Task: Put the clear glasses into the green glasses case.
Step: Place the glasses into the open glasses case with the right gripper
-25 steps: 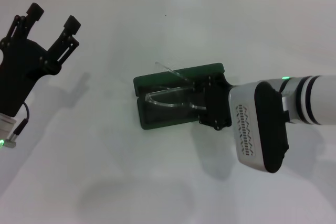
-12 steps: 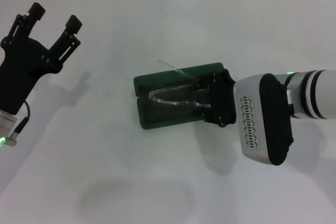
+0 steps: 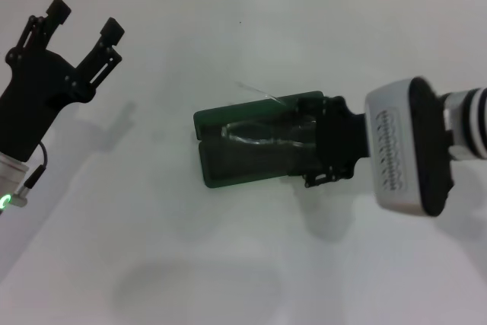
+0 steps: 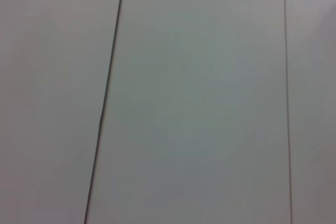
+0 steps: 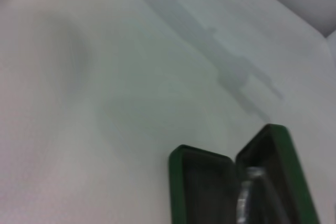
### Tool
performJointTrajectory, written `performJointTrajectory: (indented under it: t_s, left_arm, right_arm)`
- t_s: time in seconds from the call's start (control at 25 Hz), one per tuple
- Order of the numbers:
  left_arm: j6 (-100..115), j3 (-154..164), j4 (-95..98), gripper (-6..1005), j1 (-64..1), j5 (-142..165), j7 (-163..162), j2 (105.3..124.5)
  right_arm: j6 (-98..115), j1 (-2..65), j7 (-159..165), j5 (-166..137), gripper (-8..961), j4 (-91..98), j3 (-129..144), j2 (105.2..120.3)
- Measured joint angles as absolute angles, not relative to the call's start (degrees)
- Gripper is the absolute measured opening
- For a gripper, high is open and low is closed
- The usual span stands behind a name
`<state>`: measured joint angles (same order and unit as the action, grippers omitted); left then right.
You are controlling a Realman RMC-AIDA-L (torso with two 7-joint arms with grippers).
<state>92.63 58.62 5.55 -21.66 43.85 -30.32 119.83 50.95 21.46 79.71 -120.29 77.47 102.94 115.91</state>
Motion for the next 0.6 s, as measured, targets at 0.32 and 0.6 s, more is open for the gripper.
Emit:
performJointTrajectory:
  t_s: [0.32,0.6]
  left_arm:
    - [92.6,58.6,5.5,861,-22.0,44.1,-30.3,119.79]
    - [92.5,58.6,5.4,861,-22.0,44.1,-30.3,119.79]
  right_arm:
    - [52.6,21.5,79.3,-119.9,847,77.5,101.3,115.88]
    - [48.2,21.1,76.8,-118.0,843,77.2,104.4,115.94]
